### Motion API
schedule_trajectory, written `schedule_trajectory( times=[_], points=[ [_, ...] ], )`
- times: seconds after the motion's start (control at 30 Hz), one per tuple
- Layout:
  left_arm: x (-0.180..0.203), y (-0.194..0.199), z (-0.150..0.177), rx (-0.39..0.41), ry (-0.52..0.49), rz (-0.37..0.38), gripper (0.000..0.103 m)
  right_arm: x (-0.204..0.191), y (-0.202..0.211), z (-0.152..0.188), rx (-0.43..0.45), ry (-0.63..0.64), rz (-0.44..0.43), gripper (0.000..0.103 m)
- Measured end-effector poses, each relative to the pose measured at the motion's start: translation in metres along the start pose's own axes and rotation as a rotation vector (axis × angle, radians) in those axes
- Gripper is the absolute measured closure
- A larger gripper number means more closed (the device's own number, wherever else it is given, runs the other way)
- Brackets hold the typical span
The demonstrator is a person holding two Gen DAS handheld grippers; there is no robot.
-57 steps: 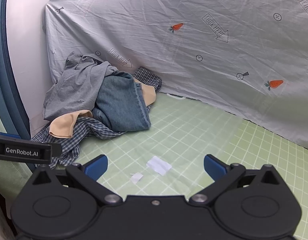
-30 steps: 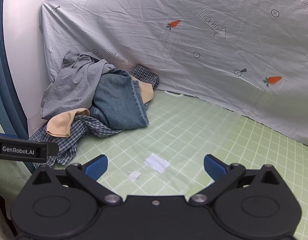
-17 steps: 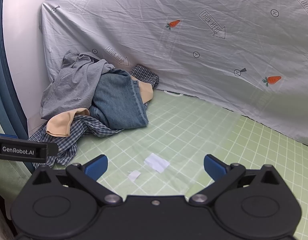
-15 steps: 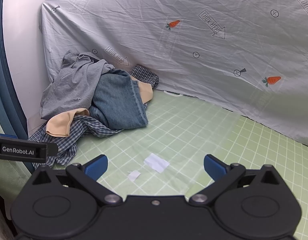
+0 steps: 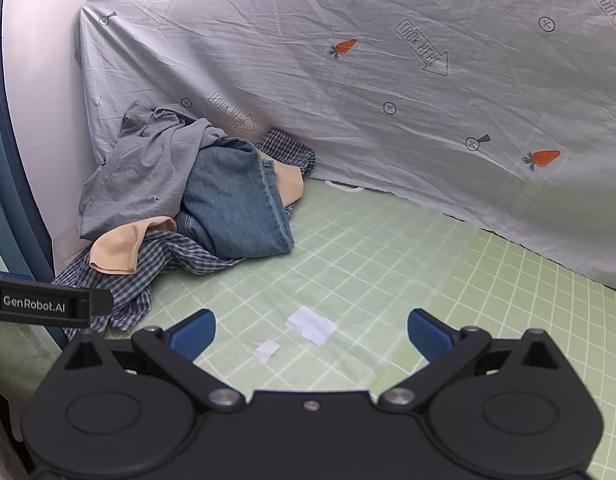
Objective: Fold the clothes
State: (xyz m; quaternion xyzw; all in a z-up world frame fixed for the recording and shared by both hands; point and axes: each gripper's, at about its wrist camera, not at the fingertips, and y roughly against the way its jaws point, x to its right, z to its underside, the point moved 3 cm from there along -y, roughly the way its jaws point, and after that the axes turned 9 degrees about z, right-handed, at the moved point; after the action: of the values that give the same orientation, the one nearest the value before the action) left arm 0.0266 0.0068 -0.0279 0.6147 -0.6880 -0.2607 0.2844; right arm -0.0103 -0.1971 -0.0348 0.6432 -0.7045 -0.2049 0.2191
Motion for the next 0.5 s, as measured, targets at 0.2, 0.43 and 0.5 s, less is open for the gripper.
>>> schedule_trajectory(
  times=[0.2, 0.43, 0.5],
  points=[
    [-0.002, -0.003, 0.002, -0.018, 0.007, -0.007, 0.000, -0.001, -0.006, 0.002, -0.015, 0.004, -0.001, 0.000],
    [-0.012, -0.020, 0.000, -0.074, 0.056, -0.021, 0.000, 0.000, -0.030, -0.002, -0.042, 0.040, 0.006, 0.000],
    [-0.020, -0.031, -0.006, -0.099, 0.095, -0.025, 0.000, 0.002, -0.043, -0.010, -0.053, 0.059, 0.015, 0.000]
  ],
)
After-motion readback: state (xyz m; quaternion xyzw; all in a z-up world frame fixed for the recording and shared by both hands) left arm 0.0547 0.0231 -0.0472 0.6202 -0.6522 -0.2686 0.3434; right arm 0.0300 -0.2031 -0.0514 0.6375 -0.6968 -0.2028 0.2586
